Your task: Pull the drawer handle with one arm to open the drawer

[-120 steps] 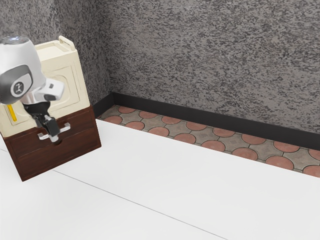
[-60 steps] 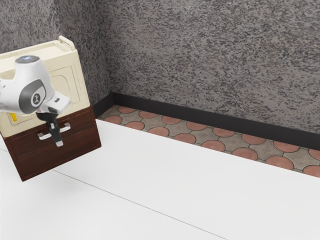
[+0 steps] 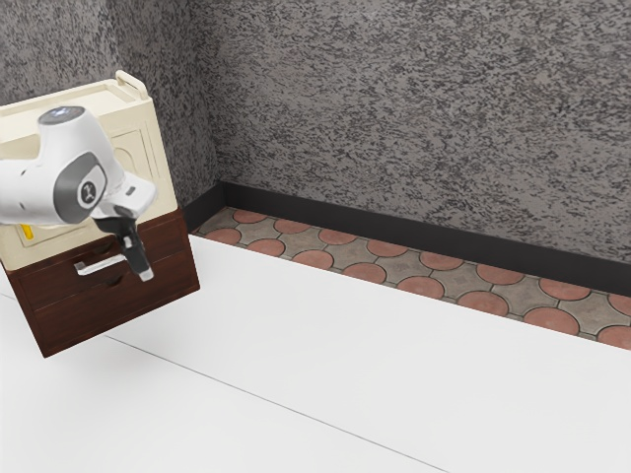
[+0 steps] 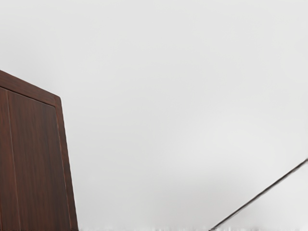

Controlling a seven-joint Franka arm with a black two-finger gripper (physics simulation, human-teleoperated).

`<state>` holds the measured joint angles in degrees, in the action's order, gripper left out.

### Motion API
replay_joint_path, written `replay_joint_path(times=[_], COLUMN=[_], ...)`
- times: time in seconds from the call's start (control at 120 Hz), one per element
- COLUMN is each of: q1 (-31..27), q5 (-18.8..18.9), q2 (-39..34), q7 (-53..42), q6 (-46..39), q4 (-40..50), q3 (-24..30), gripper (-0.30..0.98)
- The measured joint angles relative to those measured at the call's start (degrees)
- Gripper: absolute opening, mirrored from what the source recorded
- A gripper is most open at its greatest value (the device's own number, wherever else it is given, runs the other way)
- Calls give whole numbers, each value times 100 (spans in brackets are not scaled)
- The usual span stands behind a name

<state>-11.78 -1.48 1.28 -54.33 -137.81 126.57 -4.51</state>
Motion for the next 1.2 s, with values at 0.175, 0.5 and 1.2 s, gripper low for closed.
replay_joint_path(times=[0.175, 0.5, 1.2], q1=[190, 618, 1038], q5=[805, 1431, 1607], q2=[-112, -185, -178], q7=[606, 2126, 3971], q6=[152, 453, 669], q4=[102, 132, 133], q3=[28, -9, -296], gripper=[69, 69, 69])
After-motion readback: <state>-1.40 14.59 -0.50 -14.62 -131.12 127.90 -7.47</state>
